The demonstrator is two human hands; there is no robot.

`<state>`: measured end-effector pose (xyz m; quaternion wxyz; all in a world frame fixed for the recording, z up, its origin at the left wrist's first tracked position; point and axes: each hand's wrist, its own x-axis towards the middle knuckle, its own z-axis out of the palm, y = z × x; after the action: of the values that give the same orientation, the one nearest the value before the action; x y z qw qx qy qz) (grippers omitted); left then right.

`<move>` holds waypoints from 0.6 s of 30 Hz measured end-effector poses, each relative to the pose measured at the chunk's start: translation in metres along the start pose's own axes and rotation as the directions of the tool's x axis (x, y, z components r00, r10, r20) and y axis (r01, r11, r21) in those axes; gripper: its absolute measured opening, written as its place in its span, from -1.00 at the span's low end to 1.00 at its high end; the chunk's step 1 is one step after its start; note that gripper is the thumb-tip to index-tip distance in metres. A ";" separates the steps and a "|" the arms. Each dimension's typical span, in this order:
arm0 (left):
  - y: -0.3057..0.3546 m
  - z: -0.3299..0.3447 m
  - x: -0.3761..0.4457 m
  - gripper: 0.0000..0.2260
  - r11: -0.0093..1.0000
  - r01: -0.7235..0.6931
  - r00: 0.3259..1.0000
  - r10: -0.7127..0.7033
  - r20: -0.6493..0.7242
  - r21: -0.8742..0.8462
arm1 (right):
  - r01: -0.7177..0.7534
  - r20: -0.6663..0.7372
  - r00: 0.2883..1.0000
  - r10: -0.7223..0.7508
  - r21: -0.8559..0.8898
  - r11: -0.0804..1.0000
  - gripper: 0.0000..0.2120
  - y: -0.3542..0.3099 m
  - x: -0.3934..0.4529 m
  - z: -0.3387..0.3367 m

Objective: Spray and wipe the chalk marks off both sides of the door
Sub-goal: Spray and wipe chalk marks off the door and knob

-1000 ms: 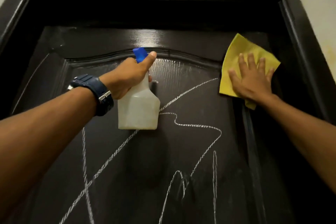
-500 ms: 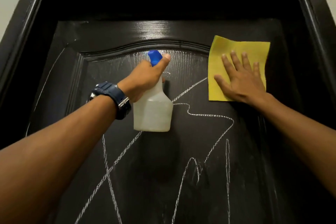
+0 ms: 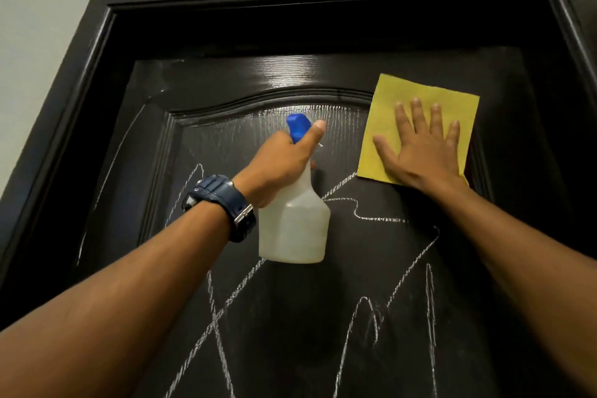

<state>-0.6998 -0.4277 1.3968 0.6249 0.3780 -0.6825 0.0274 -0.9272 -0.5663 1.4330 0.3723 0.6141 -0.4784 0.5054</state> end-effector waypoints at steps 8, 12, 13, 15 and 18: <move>-0.003 -0.009 -0.005 -0.49 0.999 0.015 0.999 -0.014 -0.029 0.033 | 0.127 0.032 0.991 -0.127 -0.029 0.991 -0.22 -0.006 -0.037 0.007; 0.000 -0.022 -0.005 -0.49 0.999 0.048 0.998 -0.047 -0.031 0.022 | 0.265 0.053 0.963 -0.263 -0.038 0.963 -0.26 -0.025 -0.049 0.009; 0.000 -0.027 -0.005 -0.51 0.999 0.044 0.998 -0.043 -0.035 0.029 | 0.328 0.071 0.943 -0.324 -0.043 0.944 -0.26 -0.035 -0.052 0.011; -0.002 -0.035 -0.006 -0.52 0.997 0.038 0.998 -0.035 -0.045 0.064 | 0.425 0.118 0.902 -0.416 -0.062 0.903 -0.27 -0.057 -0.045 0.015; -0.009 -0.045 -0.006 -0.51 0.989 0.064 0.996 -0.054 -0.078 0.132 | 0.389 0.086 0.919 -0.384 -0.059 0.919 -0.27 -0.098 -0.003 0.015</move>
<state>-0.6581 -0.4086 1.3973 0.6233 0.4381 -0.6441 0.0687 -0.8293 -0.5538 1.4297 0.4699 0.6999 -0.3798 0.3809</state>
